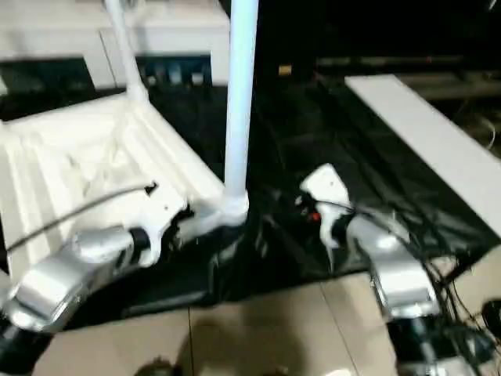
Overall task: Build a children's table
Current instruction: Rotate table base
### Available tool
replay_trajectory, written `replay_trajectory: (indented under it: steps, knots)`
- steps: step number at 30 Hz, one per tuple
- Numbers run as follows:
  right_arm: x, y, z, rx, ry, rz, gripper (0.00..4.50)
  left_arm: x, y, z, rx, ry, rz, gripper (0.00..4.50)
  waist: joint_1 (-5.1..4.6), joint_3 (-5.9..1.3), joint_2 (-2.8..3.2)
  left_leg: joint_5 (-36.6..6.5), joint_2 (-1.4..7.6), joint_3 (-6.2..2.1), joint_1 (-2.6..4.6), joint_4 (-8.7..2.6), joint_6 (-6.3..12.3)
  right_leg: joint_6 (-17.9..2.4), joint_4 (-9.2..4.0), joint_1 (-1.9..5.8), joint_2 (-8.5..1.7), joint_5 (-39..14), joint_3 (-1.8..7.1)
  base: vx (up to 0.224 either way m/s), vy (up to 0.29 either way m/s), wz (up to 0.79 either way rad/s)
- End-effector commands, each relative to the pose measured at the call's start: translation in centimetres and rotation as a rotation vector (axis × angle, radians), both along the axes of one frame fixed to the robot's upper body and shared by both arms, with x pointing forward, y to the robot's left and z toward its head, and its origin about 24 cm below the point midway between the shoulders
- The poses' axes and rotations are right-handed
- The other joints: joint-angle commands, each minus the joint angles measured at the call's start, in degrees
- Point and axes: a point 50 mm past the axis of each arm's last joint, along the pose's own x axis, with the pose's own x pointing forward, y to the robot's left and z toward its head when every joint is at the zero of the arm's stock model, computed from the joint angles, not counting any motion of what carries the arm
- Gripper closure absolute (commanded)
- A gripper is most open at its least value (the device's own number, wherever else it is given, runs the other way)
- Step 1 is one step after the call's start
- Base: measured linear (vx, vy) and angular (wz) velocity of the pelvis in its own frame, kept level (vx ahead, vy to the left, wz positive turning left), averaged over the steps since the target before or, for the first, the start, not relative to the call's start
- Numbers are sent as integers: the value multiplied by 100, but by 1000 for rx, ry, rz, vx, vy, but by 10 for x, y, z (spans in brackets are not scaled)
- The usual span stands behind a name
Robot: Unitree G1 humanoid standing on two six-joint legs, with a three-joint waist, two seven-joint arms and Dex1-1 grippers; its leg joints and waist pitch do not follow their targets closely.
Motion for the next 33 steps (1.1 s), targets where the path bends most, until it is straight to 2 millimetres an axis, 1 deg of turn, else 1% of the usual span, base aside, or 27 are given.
replay_trajectory:
  steps: [1, 3, 6, 8, 9, 11, 12, 14, 15, 16, 17, 18, 19, 20, 21, 22, 23, 24, 25, 26, 27, 28, 29, 30, 31, 32, 33]
  knots:
    - [-3, 9, 8, 50, -42, -4, 67, 6, -1, 16, -76, -149, 48, 135, -48, -365, 62, -1749, 65, -16, 70, -420, -148, -465, -873, 198, -355, -2546, 248, 0, 0, 0]
    - [-16, 18, 7, 109, -80, -77, 67, -1, 5, 24, -286, -231, 220, 135, -103, -367, 55, -2004, 128, -39, 86, -486, -192, -565, -924, 221, -381, -2382, 228, -13, 25, -5]
    - [-24, 22, 2, 133, -84, -114, 67, -8, 10, 25, -329, -276, 305, 135, -147, -357, 85, -2437, 127, -75, 141, -551, -186, -491, -975, 205, -374, -2529, 211, 16, 65, -6]
    - [-28, 26, -2, 135, -80, -132, 67, -10, 12, 23, -330, -276, 360, 135, -184, -378, 80, -2323, 131, -81, 101, -575, -200, -503, -945, 259, -376, -2256, 217, 4, 29, -4]
    - [-29, 29, -5, 125, -78, -138, 67, -11, 12, 21, -316, -279, 390, 135, -236, -349, 182, -2944, 60, -482, -189, -817, 8, -534, -817, 448, -339, -2094, -196, 0, 0, 0]
    - [-28, 31, -7, 131, -69, -156, 67, -9, 11, 20, -302, -310, 441, 135, -326, -369, 294, -3682, 170, -792, -75, -854, -177, -755, -723, 438, -307, -1526, -250, 23, 16, 49]
    - [-28, 31, -7, 136, -66, -165, 67, -9, 11, 19, -307, -311, 461, 135, -493, -349, 339, -4190, 346, -1339, -30, -1138, -121, -997, -336, 459, -111, -810, -260, 27, -22, 51]
    - [-26, 29, -7, 144, -63, -180, 67, -7, 12, 18, -290, -329, 477, 135, -481, -317, 344, -4243, 363, -1711, 91, -1265, 31, -1119, 30, 289, 34, -1060, -100, 8, -125, 75]
    - [-25, 26, -7, 130, -69, -198, 67, -7, 13, 19, -292, -354, 505, 135, -447, -350, 260, -3957, 128, -1756, 15, -1228, 149, -1259, 37, 309, 27, -1205, 70, 14, -149, 70]
    - [-25, 25, -7, 127, -70, -200, 67, -7, 14, 19, -293, -359, 510, 135, -430, -359, 211, -3711, -32, -1726, -41, -1178, 197, -1499, -113, 331, -22, -1347, 140, 10, -227, 76]
    - [-25, 23, -7, 121, -63, -203, 67, -7, 16, 19, -305, -353, 541, 135, -424, -352, 107, -3298, -48, -1301, 223, -672, 78, -2057, -737, 88, -151, -2013, 274, 2, -131, 40]
    - [-25, 23, -7, 121, -63, -203, 67, -7, 16, 19, -305, -353, 541, 135, -329, -268, -143, -2377, -745, -391, 434, 1124, 250, -2646, -1604, -233, -507, -3567, 226, -4, -270, 61]
    - [-25, 21, -8, 96, -58, -199, 67, -8, 19, 21, -333, -359, 556, 135, -185, -274, -217, -1569, -575, -190, -253, 1280, 720, -2082, -1311, 436, -618, -4009, 672, 52, -228, 6]
    - [-25, 21, -8, 95, -58, -199, 67, -8, 19, 21, -334, -359, 556, 135, -96, -258, -204, -1313, -571, -232, -422, 1145, 767, -1643, -1179, 657, -657, -3663, 741, 56, -318, 25]
    - [-24, 20, -8, 95, -60, -200, 67, -7, 21, 20, -313, -352, 556, 135, 38, -358, -214, -1231, -557, -254, -234, 738, 933, -965, -1087, 663, -619, -2330, 985, 62, -178, 5]
    - [-24, 19, -8, 99, -62, -202, 67, -7, 22, 19, -309, -345, 572, 135, -38, -346, -305, -1047, -592, -232, -90, 543, 1023, -522, -1099, 619, -477, -2008, 882, -23, -189, 39]
    - [-24, 19, -7, 100, -60, -201, 67, -6, 22, 19, -315, -337, 572, 135, 46, -468, -116, -585, -452, -297, 113, 164, 1244, 137, -1104, 653, -358, -1284, 859, -26, -100, 20]
    - [-24, 19, -7, 99, -58, -200, 67, -6, 22, 18, -323, -333, 571, 135, -31, -520, 9, -198, 21, -551, 343, -93, 1585, 543, -921, 425, -160, -567, 589, -53, -199, 36]
    - [-23, 19, -7, 100, -56, -201, 67, -6, 22, 18, -321, -335, 575, 135, -99, -551, 26, 140, 590, -745, 451, -195, 1992, 488, -764, 262, -415, -257, 479, -35, -145, 24]
    - [-23, 19, -7, 101, -55, -202, 67, -6, 22, 19, -319, -338, 577, 135, -99, -543, 33, 176, 725, -797, 462, -216, 2092, 396, -714, 212, -573, -238, 499, -35, -145, 24]
    - [-22, 20, -6, 101, -56, -202, 67, -6, 21, 18, -323, -338, 574, 135, -13, -432, -85, -310, 313, -771, 102, -182, 1957, 102, -759, 418, -915, -349, 559, -30, -83, 25]
    - [-22, 20, -6, 101, -57, -201, 67, -6, 21, 18, -328, -336, 569, 135, 22, -455, -62, -433, -21, -607, 37, -86, 1716, 106, -908, 577, -950, -747, 517, -30, -88, 45]
    - [-22, 20, -6, 105, -54, -198, 67, -6, 21, 17, -323, -336, 569, 135, 68, -403, -82, -647, -169, -462, 80, 19, 1449, 267, -1075, 595, -971, -1683, 452, -30, -88, 45]
    - [-22, 23, -6, 95, -56, -179, 67, -7, 19, 16, -331, -330, 562, 135, 87, -298, -143, -712, -312, -290, 159, 156, 995, 747, -1397, 563, -958, -4025, 80, -28, -76, 52]
    - [-22, 24, -7, 90, -57, -177, 67, -7, 19, 16, -327, -329, 561, 135, 67, -277, -132, -790, -304, -249, 184, 162, 949, 829, -1462, 573, -959, -4372, -69, -35, -34, 51]
    - [-22, 24, -7, 90, -58, -176, 67, -8, 19, 15, -328, -327, 558, 135, 43, -255, -75, -1168, -243, -187, 332, 133, 915, 753, -1591, 592, -948, -4716, -353, -35, -34, 51]
    - [-22, 24, -7, 91, -58, -178, 67, -8, 19, 15, -328, -326, 558, 135, 7, -249, -36, -1394, -185, -165, 328, 119, 906, 747, -1630, 696, -949, -4726, -531, -22, 3, 51]
